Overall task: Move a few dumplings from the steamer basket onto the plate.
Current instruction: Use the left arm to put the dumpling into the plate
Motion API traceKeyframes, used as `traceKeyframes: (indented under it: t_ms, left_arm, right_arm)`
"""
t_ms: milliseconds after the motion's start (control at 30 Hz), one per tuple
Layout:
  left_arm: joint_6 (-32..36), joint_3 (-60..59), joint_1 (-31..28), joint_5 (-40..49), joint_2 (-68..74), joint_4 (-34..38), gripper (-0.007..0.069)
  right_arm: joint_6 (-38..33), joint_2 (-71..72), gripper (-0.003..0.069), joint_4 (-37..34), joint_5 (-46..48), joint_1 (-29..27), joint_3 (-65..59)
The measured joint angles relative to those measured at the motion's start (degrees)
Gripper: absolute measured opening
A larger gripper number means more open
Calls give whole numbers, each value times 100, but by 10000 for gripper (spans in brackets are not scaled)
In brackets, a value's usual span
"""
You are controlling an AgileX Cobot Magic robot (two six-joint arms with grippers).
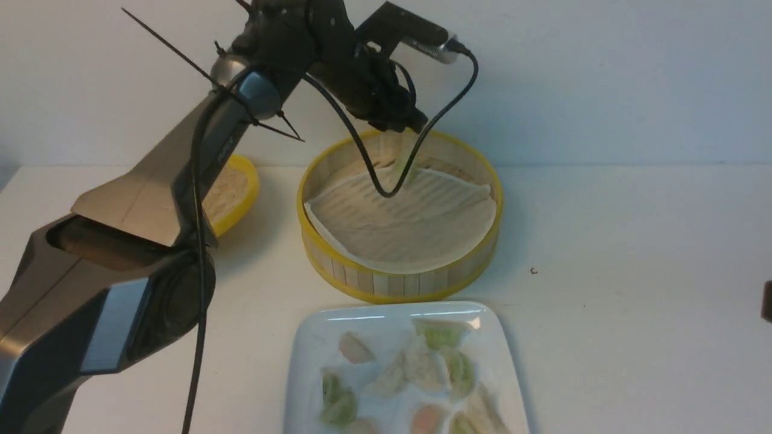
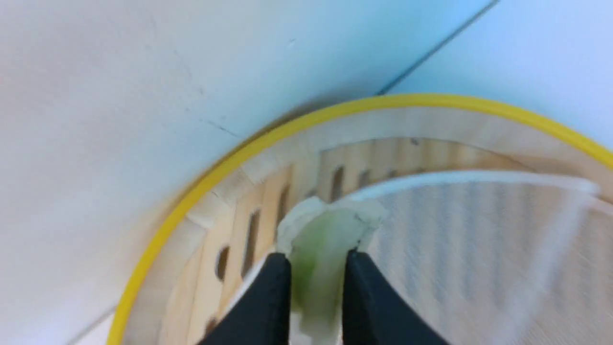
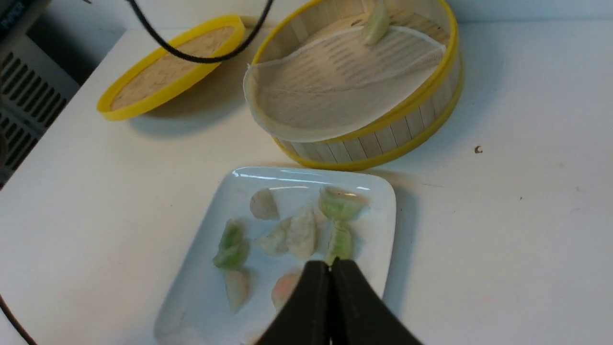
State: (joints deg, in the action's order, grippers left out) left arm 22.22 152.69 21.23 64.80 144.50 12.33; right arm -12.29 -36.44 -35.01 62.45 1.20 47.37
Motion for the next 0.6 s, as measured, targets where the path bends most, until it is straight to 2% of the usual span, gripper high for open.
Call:
traceKeyframes:
  t_ms: [67,200,400,533,600]
  left_arm:
    - [0,252,0,460,-107,-26,113]
    - [-204,516,0,701,-538,-164,113]
    - [-947,508,-2,734,-1262,-160,113]
    - [-1025,11,-2,734,-1905,-160,113]
    - [-1050,-854,-2,734,-2508,-153,113]
  right_arm:
    - [257,-236,-14,278,190,0,278]
    - [375,-1128,-14,793,707,0,1172]
    - [243,-2758,-14,927,972,6,2799]
    - [41,-3554,-14,965,972,132,3613]
    - [-55,-4131,-14,1051,972,337,4145]
